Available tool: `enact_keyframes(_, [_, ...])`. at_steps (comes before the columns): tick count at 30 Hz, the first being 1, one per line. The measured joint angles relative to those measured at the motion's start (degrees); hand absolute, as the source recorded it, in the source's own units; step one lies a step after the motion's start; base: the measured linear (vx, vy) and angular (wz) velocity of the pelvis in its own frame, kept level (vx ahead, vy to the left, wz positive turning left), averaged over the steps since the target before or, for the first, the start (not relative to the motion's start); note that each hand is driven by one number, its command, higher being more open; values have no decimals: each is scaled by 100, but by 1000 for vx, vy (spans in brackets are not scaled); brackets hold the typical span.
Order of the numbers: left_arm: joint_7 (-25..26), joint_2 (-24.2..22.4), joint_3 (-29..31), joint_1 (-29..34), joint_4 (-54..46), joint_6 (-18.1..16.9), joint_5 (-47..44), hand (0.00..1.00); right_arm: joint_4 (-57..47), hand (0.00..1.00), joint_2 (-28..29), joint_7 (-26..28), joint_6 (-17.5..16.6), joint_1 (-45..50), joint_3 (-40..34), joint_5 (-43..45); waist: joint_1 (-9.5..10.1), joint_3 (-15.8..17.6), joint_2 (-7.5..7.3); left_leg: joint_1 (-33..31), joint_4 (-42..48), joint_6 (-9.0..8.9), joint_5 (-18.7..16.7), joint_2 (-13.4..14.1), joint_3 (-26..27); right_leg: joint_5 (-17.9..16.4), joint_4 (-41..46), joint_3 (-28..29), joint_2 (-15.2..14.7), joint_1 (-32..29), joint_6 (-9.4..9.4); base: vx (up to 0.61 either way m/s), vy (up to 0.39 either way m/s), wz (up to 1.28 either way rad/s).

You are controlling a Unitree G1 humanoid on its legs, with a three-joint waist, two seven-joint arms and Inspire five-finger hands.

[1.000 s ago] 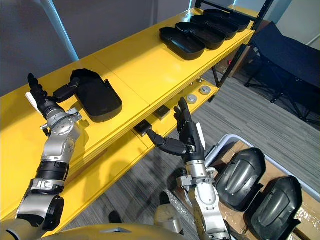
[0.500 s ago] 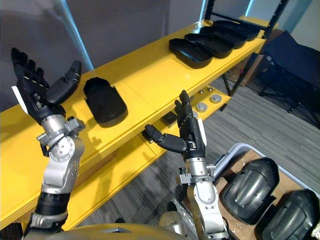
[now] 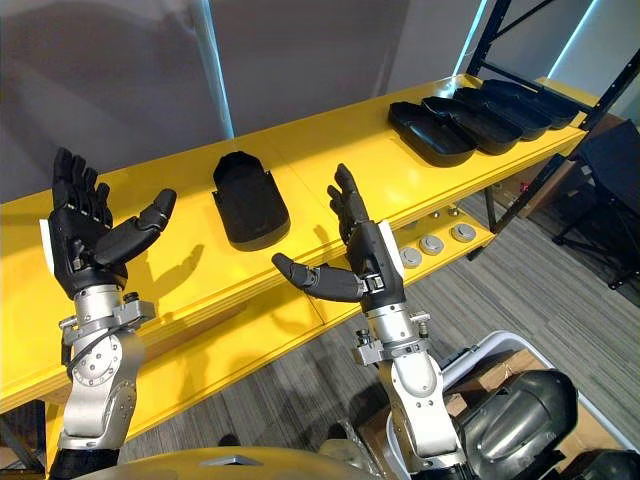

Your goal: Walk over and take three plastic housings, then place them on the shelf

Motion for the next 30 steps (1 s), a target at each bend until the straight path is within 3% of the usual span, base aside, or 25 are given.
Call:
enact_keyframes(5, [-478, -4, 25, 218, 0, -177, -345, 100, 96, 100, -205, 739, 439, -112, 89, 231, 73, 0, -27, -8, -4, 1, 34, 3, -98, -25, 1, -110, -2, 50, -22, -20, 0, 10])
enact_keyframes(10, [-552, -3, 37, 278, -1, -197, -419, 100, 173, 100, -399, 939, 836, -73, 190, 227, 182, 8, -83, -41, -6, -6, 64, 5, -122, -63, 2, -152, -2, 38, -32, -23, -1, 6])
enact_keyframes(17, [-525, 77, 108, 683, -230, -226, -495, 100, -167, 100, -650, 1210, 863, 633, 118, 261, 194, 16, -261, -56, -5, -46, 29, 12, -87, -81, 3, -124, 2, -10, -40, -1, 0, -1])
enact_keyframes(22, [-443, 125, 130, 928, -343, -235, -542, 100, -727, 100, -666, 1488, 893, 1065, -20, 537, 136, 21, -283, -59, -3, -51, -11, 15, 27, -68, 10, 26, 8, -73, -21, 15, 2, -15])
enact_keyframes(30, [-317, 125, 42, 935, -345, -235, -542, 100, -745, 100, -698, 1893, 986, 1218, -59, 1028, 44, 23, -292, -38, -1, -42, -45, 18, 84, -59, 7, 89, 18, -85, -2, 8, 0, -3])
